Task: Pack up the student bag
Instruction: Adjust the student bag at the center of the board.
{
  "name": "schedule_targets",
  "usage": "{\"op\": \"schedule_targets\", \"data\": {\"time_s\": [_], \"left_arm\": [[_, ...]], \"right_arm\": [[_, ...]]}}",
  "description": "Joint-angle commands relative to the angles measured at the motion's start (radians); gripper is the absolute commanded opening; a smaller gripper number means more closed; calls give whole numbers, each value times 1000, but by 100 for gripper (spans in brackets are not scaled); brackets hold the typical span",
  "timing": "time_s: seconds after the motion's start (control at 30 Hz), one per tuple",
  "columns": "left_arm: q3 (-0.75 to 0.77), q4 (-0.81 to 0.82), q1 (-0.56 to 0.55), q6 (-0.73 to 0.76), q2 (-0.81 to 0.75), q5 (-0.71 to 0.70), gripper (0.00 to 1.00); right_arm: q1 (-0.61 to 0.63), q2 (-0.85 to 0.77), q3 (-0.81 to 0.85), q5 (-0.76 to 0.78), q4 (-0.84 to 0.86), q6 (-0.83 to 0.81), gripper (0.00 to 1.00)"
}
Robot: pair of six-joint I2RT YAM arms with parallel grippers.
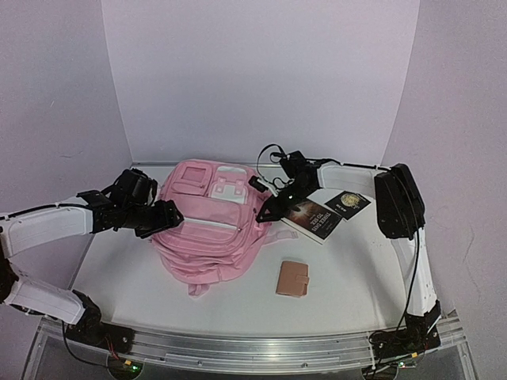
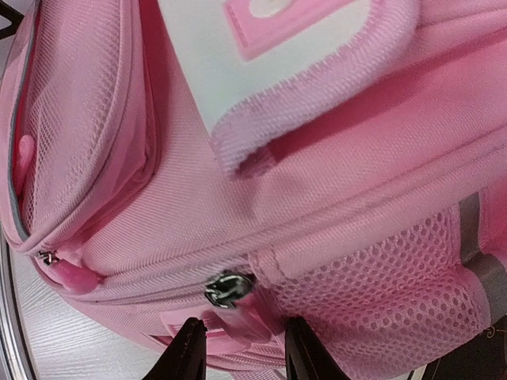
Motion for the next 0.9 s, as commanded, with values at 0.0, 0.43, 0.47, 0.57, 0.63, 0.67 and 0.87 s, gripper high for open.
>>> {"op": "schedule_targets", "data": {"time_s": [0.0, 0.43, 0.47, 0.57, 0.63, 0.67, 0.87], "left_arm": [[70, -59, -60, 89, -11, -25, 78], [109, -253, -199, 290, -67, -90, 78], [118, -281, -216, 294, -48, -114, 78], [157, -354, -303, 313, 23, -178, 78], [186, -398, -352, 325, 85, -221, 78], [203, -416, -376, 332, 117, -237, 78], [267, -440, -451, 395, 249, -239, 77]], "right_arm": [[40, 1, 32, 55, -4, -54, 32], [47, -39, 28, 128, -2, -58, 4], [47, -49, 22, 127, -2, -57, 2], [47, -74, 10, 117, -4, -45, 0], [47, -84, 4, 105, -3, -30, 0], [48, -88, 4, 99, -4, -20, 0], [51, -97, 0, 80, -18, 13, 0]]}}
